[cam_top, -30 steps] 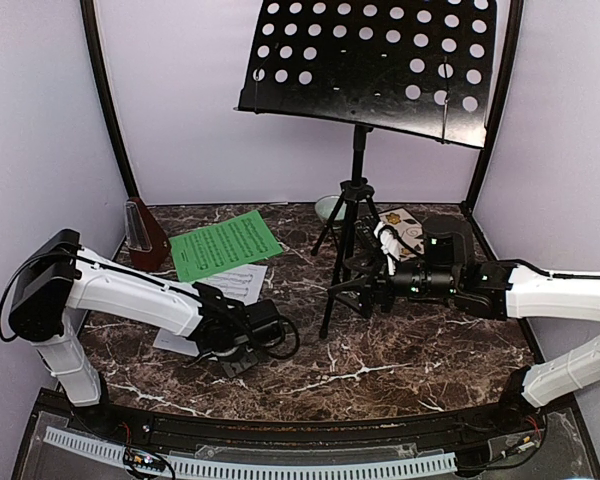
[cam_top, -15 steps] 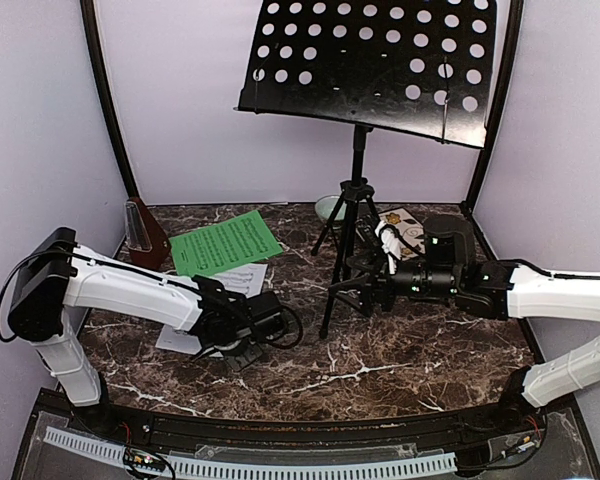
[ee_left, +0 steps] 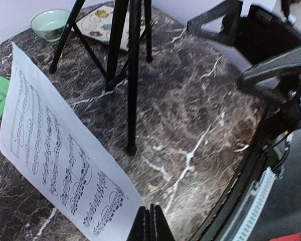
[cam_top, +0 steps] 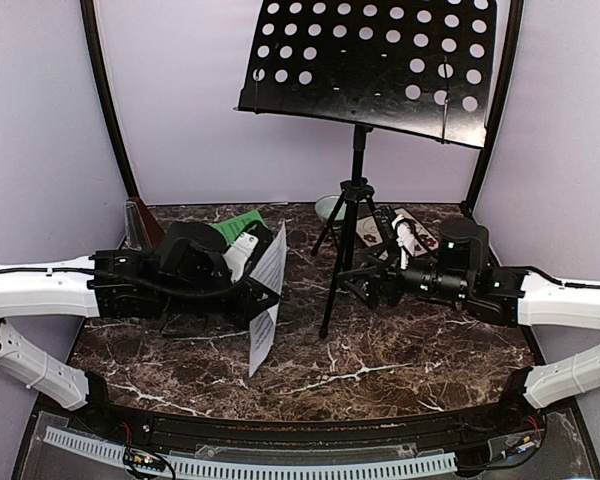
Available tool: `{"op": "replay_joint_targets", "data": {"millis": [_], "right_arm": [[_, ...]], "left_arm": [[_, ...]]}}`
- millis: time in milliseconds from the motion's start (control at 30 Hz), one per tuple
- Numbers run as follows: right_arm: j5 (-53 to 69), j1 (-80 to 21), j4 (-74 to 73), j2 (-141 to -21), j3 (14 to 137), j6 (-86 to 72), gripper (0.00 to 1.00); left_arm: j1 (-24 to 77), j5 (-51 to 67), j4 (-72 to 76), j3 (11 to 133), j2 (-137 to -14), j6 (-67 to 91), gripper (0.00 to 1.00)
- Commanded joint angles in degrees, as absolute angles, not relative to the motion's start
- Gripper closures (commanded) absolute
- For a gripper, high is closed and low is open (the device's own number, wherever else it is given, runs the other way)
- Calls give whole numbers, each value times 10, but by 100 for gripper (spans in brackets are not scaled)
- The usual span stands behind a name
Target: Set up the instrument practice props
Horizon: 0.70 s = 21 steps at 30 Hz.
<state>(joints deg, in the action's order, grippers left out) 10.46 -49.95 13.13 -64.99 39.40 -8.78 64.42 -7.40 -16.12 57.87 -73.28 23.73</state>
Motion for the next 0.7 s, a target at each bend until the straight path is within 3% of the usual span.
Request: {"op": "replay_joint_targets", "data": {"millis": [0,200,400,667], "right_arm": [[83,-504,173,-615,382,-105,8],[37,-529,168,-590,398,-106,8],[10,-564,172,-576,400,-98,5],[-102,-643,162,-671,481,-44,1]], "left_arm": [[645,-82,-49,554,-686,331,100],[650,-223,-70,615,-706,479,100],[654,-303,15,616,-702,564,100],[660,-351,33,647,-705,611,100]]}}
